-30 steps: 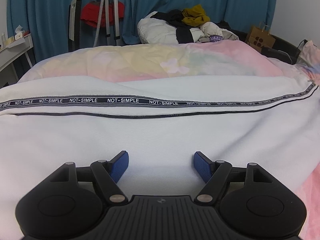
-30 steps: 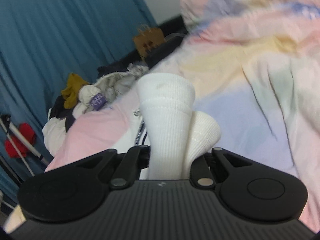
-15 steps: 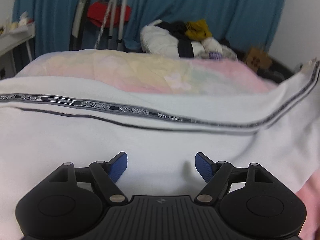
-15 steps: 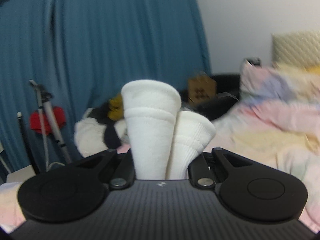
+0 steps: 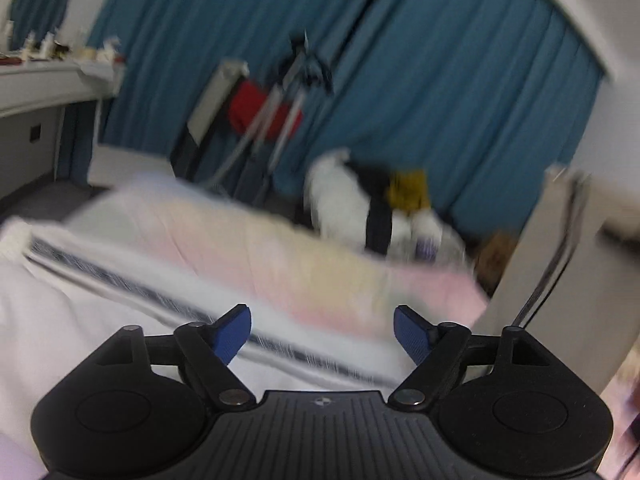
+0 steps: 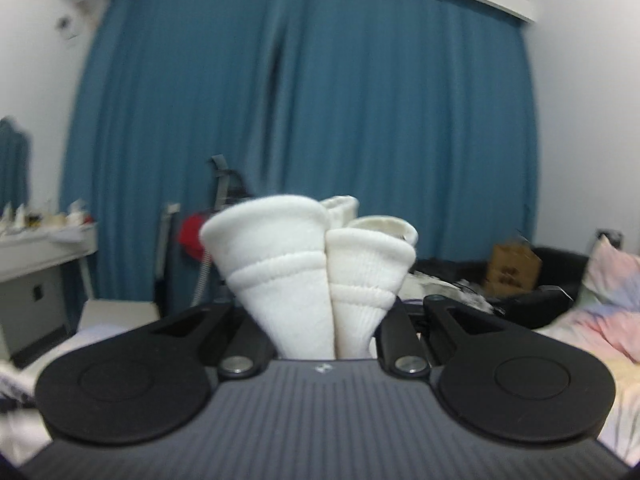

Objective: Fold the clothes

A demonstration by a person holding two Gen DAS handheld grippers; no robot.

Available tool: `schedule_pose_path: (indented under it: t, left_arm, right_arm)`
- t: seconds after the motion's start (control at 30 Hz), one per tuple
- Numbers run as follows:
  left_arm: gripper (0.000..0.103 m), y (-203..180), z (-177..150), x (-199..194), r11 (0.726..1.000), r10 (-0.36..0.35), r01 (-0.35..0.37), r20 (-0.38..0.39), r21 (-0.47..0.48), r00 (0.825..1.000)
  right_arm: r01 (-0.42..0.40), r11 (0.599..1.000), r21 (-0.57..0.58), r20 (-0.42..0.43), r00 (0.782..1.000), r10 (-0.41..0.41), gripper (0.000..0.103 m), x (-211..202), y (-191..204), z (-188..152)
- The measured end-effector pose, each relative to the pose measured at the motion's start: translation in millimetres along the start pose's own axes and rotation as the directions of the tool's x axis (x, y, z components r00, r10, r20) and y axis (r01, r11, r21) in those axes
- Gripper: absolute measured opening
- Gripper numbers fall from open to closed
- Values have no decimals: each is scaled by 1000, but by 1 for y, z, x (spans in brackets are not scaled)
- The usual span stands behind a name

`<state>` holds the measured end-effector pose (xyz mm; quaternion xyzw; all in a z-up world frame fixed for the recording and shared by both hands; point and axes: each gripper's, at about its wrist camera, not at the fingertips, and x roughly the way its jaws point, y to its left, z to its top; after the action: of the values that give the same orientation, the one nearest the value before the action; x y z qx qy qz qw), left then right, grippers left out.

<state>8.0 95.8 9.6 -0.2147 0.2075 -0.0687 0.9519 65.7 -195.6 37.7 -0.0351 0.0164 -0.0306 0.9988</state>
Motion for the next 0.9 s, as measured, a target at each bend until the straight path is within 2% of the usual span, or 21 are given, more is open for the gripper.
schedule_pose_path:
  t: [0.1, 0.17, 0.23, 0.3, 0.4, 0.5, 0.57, 0.7, 0.77, 0.8, 0.83, 0.9]
  left_arm:
    - [81, 27, 7, -20, 997, -31, 32, 20, -71, 999]
    - [81, 41, 9, -27, 993, -28, 30, 20, -110, 999]
    - [81, 51, 9, -27, 990, -33, 32, -7, -139, 999]
    - [81, 55, 8, -24, 988, -42, 36, -36, -152, 998]
    - [81, 57, 3, -17, 989, -44, 32, -81, -145, 996]
    - [81, 51, -7, 0, 993, -39, 21, -149, -116, 988]
    - [81, 47, -16, 14, 994, -36, 13, -211, -107, 977]
    - [81, 47, -33, 44, 993, -21, -17, -334, -113, 942]
    - [81, 48, -40, 57, 994, -8, -33, -368, -107, 930]
    - [81, 48, -42, 62, 994, -8, -34, -376, -105, 927]
    - [81, 48, -44, 66, 994, -9, -33, -384, -102, 923]
    - [81, 48, -47, 75, 995, -13, -28, -395, -98, 919]
  right_arm:
    - [-69, 991, -112, -30, 997, 66, 13, -13, 60, -40]
    - [-138, 969, -205, -90, 988, 121, 13, -20, 100, -75]
    - [-222, 932, -287, -190, 967, 172, 13, -21, 137, -109]
    - [-290, 894, -343, -310, 933, 183, 13, -18, 163, -144]
    - [-325, 873, -363, -360, 914, 190, 13, -18, 172, -169]
    - [-380, 843, -381, -367, 899, 240, 15, -22, 169, -169]
    - [-429, 816, -388, -384, 880, 280, 17, -24, 167, -166]
    - [-485, 795, -365, -419, 848, 325, 36, -27, 148, -161]
    - [-520, 798, -304, -445, 819, 363, 40, -31, 136, -154]
    - [-536, 799, -273, -457, 803, 382, 47, -34, 130, -150]
    - [-551, 799, -240, -469, 787, 402, 64, -36, 124, -147]
    - [-586, 803, -104, -494, 731, 470, 83, -39, 102, -140]
